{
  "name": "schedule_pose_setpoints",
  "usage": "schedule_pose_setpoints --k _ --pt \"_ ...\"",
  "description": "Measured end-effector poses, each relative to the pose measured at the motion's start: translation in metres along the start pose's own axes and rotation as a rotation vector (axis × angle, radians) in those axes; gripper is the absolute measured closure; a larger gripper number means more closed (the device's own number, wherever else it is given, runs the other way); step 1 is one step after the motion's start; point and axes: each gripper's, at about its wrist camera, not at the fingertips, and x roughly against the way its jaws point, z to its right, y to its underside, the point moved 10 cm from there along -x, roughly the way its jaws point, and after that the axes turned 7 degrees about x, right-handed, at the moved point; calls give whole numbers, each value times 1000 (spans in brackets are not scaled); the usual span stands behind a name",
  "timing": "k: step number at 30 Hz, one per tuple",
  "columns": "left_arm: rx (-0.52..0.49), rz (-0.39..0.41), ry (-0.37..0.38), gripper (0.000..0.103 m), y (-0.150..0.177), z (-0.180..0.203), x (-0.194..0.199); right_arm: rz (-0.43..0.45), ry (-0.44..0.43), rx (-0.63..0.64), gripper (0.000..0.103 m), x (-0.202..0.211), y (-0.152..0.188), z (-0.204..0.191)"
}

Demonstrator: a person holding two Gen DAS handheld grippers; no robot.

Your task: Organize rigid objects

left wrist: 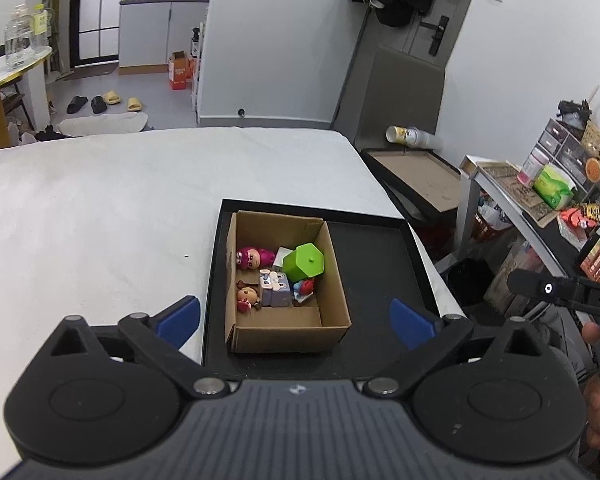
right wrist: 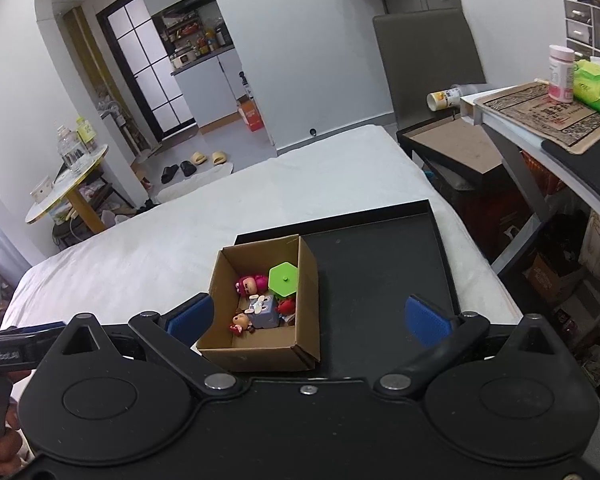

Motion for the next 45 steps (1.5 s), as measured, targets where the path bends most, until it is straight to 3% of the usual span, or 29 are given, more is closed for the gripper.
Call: schedule_pose_setpoints --k 11,17,45 --pt "-21 27 17 1 9 9 20 -43 -27 53 0 10 12 -19" --pt "-47 18 -9 1 11 7 24 -61 -22 106 0 14 17 -29" --pt "-92 48 -23 1 9 7 49 -84 -40 117 0 23 17 -38"
